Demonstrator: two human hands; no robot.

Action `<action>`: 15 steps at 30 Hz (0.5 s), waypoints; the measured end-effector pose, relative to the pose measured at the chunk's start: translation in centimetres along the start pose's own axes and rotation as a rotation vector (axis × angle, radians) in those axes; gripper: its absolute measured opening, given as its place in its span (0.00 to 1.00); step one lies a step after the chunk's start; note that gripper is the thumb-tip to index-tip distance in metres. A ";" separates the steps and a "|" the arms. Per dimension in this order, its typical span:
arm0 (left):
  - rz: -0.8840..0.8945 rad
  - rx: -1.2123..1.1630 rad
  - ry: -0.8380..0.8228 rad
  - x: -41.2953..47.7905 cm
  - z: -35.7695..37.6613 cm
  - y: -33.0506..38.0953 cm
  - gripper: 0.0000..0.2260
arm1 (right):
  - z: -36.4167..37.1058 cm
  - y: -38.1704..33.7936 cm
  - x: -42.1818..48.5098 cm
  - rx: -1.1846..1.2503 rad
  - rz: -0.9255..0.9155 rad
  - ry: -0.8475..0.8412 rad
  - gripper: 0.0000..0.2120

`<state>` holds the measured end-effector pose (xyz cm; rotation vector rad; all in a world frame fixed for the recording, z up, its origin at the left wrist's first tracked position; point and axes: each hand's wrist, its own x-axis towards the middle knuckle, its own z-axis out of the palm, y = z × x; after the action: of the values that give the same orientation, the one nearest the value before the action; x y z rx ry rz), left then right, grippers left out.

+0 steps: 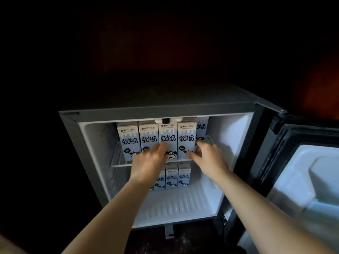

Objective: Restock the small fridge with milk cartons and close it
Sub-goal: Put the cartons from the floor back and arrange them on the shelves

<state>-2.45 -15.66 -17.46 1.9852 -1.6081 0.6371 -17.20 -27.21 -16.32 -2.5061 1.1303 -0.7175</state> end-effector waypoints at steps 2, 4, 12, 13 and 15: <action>0.021 0.007 0.002 -0.3 0.3 -0.3 0.08 | 0.1 0.1 0.0 0.031 0.023 0.011 0.14; 0.044 0.023 0.003 -0.5 0.4 -0.4 0.07 | 0.3 0.0 0.1 0.060 0.047 -0.012 0.13; 0.139 0.141 -0.078 -1.3 1.0 -1.4 0.15 | 0.9 -0.1 0.7 0.111 0.098 -0.025 0.18; 0.145 0.153 -0.083 -1.3 1.0 -1.4 0.17 | 1.0 -0.2 0.7 0.108 0.101 -0.025 0.18; 0.157 0.165 -0.104 -1.4 1.1 -1.5 0.20 | 1.1 -0.4 0.7 0.090 0.110 -0.019 0.19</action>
<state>-1.23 -15.06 -19.35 2.0520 -1.8410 0.7588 -15.91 -27.38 -16.84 -2.3515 1.1909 -0.6969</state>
